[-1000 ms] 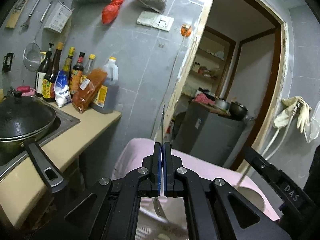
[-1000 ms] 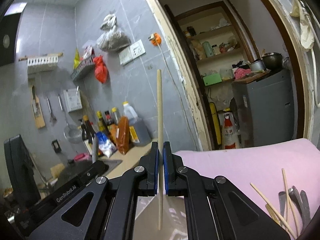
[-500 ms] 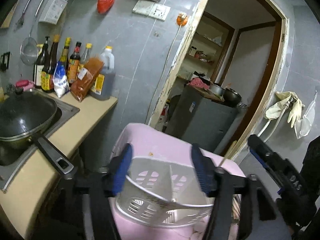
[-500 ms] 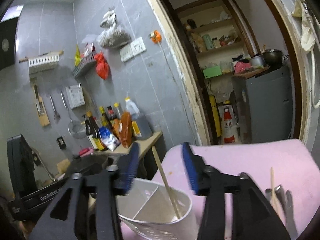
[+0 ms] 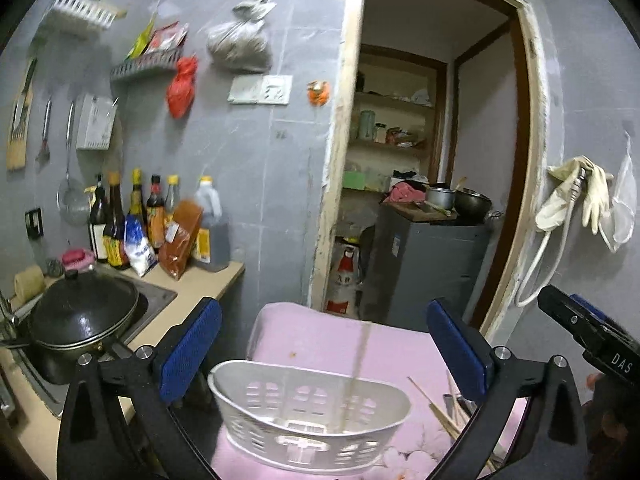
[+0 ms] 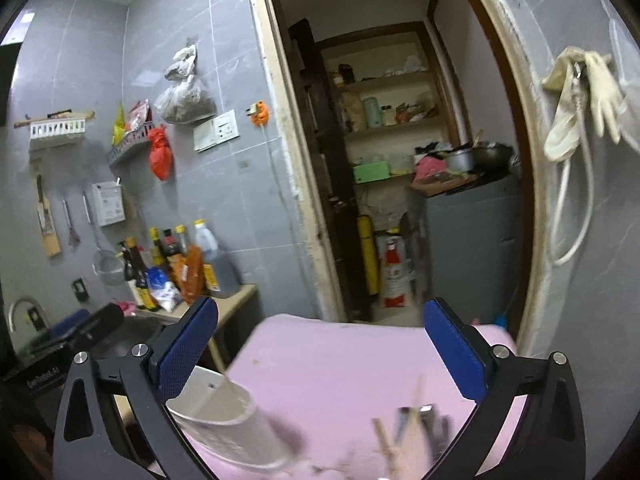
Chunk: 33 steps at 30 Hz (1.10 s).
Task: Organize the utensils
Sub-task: 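Move both tools back down to the utensil pile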
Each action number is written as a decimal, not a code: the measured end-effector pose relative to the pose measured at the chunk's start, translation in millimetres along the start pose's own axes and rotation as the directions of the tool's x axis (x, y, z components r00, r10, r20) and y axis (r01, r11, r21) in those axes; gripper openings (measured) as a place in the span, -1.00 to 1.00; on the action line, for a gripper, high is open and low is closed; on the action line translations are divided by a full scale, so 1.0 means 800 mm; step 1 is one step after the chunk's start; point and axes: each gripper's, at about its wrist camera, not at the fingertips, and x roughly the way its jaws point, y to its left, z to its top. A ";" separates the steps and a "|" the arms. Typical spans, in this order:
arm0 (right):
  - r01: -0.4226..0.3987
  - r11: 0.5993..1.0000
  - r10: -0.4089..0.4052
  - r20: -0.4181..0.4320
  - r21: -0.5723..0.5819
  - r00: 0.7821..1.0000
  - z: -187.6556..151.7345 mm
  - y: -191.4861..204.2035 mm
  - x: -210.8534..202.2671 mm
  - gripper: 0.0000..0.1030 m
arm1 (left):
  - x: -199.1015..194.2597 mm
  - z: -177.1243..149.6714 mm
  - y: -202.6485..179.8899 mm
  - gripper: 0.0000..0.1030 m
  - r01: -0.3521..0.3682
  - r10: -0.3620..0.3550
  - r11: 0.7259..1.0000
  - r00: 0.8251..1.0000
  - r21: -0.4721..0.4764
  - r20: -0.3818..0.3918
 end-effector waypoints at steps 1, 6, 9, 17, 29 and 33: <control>0.014 1.000 -0.013 0.002 -0.012 1.000 0.000 -0.007 -0.006 1.00 | -0.001 -0.003 -0.010 0.95 0.004 -0.004 1.000 1.000 0.010 0.005; 0.071 0.997 -0.071 0.005 -0.041 0.997 -0.006 -0.044 -0.029 1.00 | 0.001 -0.019 -0.053 0.95 0.025 -0.025 0.998 1.000 0.050 0.005; 0.105 0.993 -0.105 0.000 -0.053 0.994 -0.017 -0.066 -0.038 1.00 | 0.006 -0.035 -0.078 0.95 0.048 -0.047 0.996 0.999 0.075 -0.020; 0.123 0.991 -0.127 -0.097 -0.046 0.987 -0.060 -0.133 -0.034 1.00 | 0.037 -0.097 -0.136 0.95 0.103 -0.085 0.989 0.983 0.109 -0.162; 0.090 0.995 -0.070 -0.301 0.054 0.951 -0.121 -0.206 0.014 0.50 | 0.107 -0.171 -0.183 0.68 0.093 -0.055 0.990 0.951 0.110 -0.305; 0.053 0.996 -0.027 -0.352 0.066 0.936 -0.133 -0.209 0.039 0.31 | 0.137 -0.186 -0.186 0.16 0.109 -0.063 0.988 0.928 0.106 -0.366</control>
